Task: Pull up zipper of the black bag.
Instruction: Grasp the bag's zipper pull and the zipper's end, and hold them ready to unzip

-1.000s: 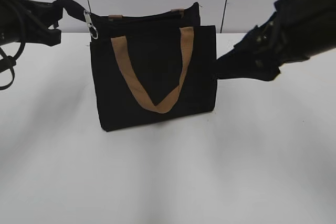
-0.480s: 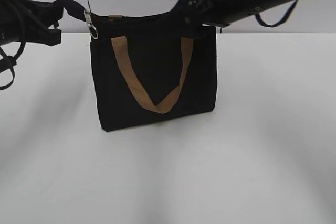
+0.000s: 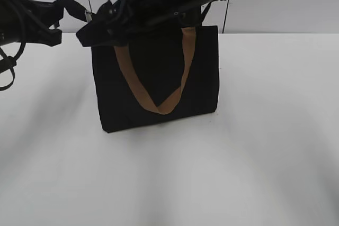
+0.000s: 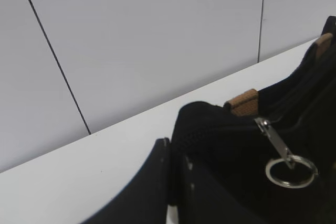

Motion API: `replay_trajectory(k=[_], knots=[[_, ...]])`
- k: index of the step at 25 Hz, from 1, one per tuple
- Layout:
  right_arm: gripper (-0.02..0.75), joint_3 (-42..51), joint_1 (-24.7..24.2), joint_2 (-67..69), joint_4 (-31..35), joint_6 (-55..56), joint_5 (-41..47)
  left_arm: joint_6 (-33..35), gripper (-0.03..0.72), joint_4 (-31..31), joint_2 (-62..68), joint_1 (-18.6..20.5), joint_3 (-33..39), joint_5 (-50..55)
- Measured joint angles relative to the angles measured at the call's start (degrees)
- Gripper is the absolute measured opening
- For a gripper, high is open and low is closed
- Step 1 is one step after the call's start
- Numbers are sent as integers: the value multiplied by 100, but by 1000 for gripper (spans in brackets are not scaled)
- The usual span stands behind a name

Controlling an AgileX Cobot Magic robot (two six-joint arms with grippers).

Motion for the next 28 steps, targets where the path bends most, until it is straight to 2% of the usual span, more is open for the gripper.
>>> replay_trajectory(k=[5,10,14,19,28], knots=[[543,-471,161,420,14,-1,0,0,-1,5,0,0,0,0],[424,-537,173,527,21,-1,-139,0,-1,5,0,0,0,-5],[372,-544,173,533,21,-1,-444,0,-1,5,0,0,0,-5],[364,-546,173,541,21,-1,-750,0,-1,5,0,0,0,-5],[364,-550,173,752,21,89,-768,0,-1,5,0,0,0,-5]])
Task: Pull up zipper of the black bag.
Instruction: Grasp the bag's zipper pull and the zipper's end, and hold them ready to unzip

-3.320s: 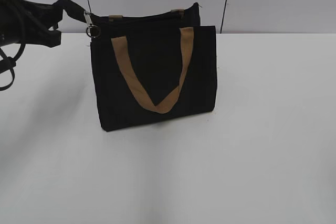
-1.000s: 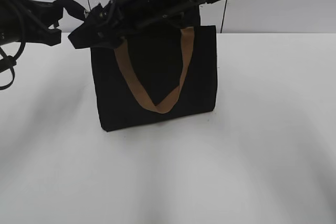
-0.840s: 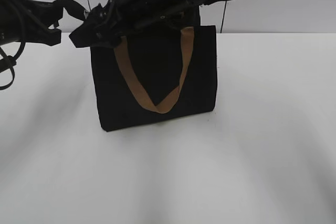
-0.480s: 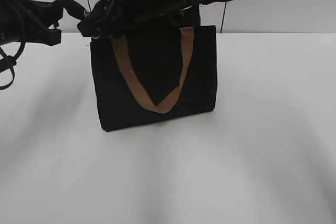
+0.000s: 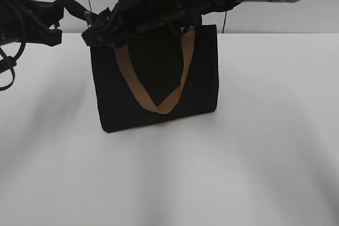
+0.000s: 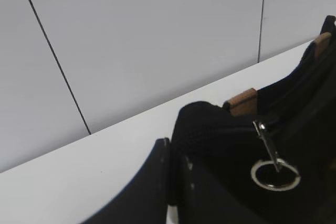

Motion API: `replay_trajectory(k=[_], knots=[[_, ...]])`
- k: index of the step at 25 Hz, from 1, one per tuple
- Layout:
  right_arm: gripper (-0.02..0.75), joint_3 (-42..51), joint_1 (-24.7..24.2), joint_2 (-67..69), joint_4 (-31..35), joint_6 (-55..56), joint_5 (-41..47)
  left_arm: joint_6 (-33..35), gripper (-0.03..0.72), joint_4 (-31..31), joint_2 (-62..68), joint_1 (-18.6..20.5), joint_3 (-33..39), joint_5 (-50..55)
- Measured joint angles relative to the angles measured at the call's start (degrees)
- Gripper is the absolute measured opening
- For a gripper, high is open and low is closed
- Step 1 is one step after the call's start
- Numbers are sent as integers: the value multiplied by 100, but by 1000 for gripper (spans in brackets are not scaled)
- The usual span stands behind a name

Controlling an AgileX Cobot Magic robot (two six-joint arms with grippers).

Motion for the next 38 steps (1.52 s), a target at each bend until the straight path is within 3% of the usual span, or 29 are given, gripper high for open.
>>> replay_trajectory(k=[6,13,38], knots=[[346,0,0,0,0,2,-157,0,-1,0,0,0,0,0],[216,0,0,0,4,6,-244,0,3,0,0,0,0,0],[207,0,-141,0,88,1443,-243,0,3,10,0,-6,0,0]])
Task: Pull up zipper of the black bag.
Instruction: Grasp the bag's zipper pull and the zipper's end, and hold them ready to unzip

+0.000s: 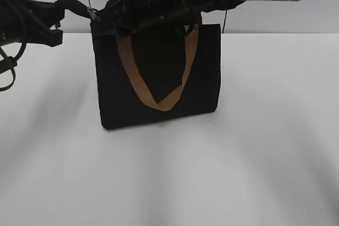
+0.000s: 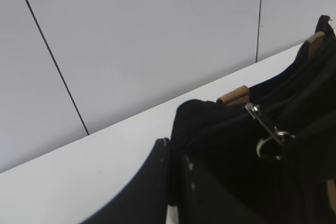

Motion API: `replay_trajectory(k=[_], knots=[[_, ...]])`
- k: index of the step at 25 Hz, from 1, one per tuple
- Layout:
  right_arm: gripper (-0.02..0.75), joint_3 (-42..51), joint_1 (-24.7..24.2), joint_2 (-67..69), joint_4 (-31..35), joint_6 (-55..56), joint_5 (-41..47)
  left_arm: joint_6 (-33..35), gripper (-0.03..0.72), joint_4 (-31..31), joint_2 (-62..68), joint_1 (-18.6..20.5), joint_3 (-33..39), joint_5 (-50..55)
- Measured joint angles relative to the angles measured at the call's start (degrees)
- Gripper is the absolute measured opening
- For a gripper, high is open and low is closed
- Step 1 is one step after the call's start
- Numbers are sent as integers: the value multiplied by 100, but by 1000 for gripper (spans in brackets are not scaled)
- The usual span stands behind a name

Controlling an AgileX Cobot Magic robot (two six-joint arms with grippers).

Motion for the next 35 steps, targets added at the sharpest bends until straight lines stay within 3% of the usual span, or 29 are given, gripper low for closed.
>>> replay_trajectory(k=[18,25,30,35], knots=[[247,0,-37,0,325,83,224,0,3,-7,0,0,0,5],[181,0,-42,0,-211,83,249,0,3,-7,0,0,0,12],[-2,-6,-31,0,-405,83,269,0,3,-7,0,0,0,16],[-15,-6,-31,0,-405,83,326,0,3,-7,0,0,0,16]])
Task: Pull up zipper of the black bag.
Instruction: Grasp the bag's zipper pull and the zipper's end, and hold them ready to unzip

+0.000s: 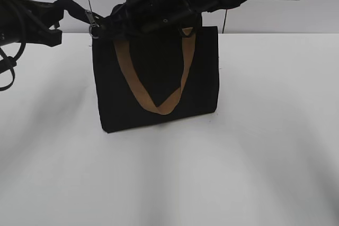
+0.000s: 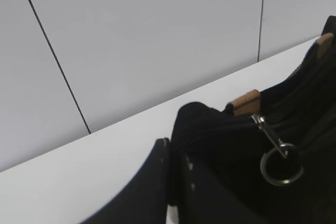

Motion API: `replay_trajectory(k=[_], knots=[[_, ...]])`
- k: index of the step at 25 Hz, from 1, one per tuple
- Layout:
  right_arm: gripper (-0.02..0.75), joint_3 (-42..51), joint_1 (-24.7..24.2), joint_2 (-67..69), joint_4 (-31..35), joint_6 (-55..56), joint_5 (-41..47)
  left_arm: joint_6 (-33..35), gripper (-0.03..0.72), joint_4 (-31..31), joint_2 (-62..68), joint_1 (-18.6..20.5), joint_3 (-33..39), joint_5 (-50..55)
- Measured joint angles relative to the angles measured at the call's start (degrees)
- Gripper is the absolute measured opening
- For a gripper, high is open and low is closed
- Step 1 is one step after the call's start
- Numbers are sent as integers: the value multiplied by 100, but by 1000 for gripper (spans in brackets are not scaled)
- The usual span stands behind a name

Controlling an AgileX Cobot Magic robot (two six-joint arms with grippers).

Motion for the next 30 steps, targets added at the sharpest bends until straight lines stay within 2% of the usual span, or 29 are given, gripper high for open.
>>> replay_trajectory(k=[13,21,30], knots=[[-15,-5,-66,-209,-214,-176,363,0,3,0,-2,0,0,217],[-15,-5,-266,-273,-242,-34,527,0,3,59,-7,-5,0,1102],[-15,-5,-557,-273,-203,60,727,0,3,80,-7,-23,0,1201]])
